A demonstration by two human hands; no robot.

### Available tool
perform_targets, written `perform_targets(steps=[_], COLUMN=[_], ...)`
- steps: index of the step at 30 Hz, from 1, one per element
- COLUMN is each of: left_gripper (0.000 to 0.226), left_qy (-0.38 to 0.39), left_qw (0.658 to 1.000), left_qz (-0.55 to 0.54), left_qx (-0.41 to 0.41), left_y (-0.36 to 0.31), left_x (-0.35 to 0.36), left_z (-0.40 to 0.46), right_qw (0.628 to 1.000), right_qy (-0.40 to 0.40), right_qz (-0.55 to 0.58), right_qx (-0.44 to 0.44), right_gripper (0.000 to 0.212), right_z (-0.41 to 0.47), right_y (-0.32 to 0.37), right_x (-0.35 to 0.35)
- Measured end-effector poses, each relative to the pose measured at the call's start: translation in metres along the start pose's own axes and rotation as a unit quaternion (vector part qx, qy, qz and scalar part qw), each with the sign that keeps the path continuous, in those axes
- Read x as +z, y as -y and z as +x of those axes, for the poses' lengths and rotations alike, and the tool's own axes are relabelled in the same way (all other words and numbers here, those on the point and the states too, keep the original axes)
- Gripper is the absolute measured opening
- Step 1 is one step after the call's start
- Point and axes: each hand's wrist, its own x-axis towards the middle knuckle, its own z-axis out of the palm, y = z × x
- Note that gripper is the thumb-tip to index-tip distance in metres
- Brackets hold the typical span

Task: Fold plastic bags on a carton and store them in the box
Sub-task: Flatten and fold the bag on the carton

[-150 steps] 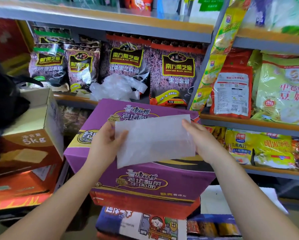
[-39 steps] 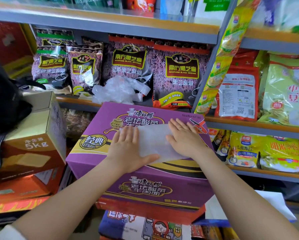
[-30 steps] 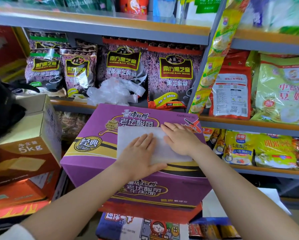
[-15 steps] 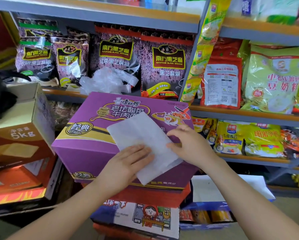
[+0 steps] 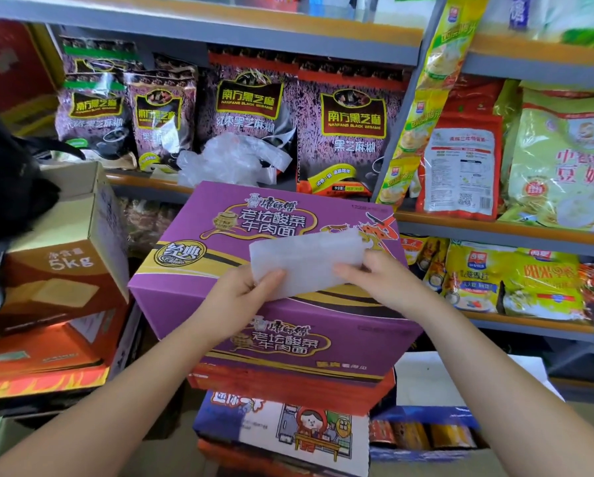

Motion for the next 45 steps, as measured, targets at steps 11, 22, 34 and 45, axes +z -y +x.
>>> perform_targets(steps=[11,22,34,45], left_gripper=[0.057,0.074,0.121,0.133], left_qy=[-0.048,0.098,0.150,0.172], left_qw=[0.935,0.876,0.880,0.870], left_qz=[0.333,0.465,0.448,0.461], left_qx=[-0.109,0.083,0.044,0.039], left_y=[-0.004,0.027,0.027,0.030], left_x=[-0.008,0.002,-0.004,-0.010], left_z=[0.042,0.046,0.058,0.060], right_qw=[0.954,0.887,0.857,0.899], right_qy=[-0.167,-0.230,-0.159,-0.039], right_qz=[-0.180,-0.337,-0.479,-0.437], right_qx=[0.175,0.218,-0.106,0.021], right_gripper=[0.039,0.039,0.056,0.077], right_z=[0.049,0.060,0.053,0.057], right_y=[0.011,0.011,0.022,0.000], right_x=[0.022,0.038,0.061,0.053])
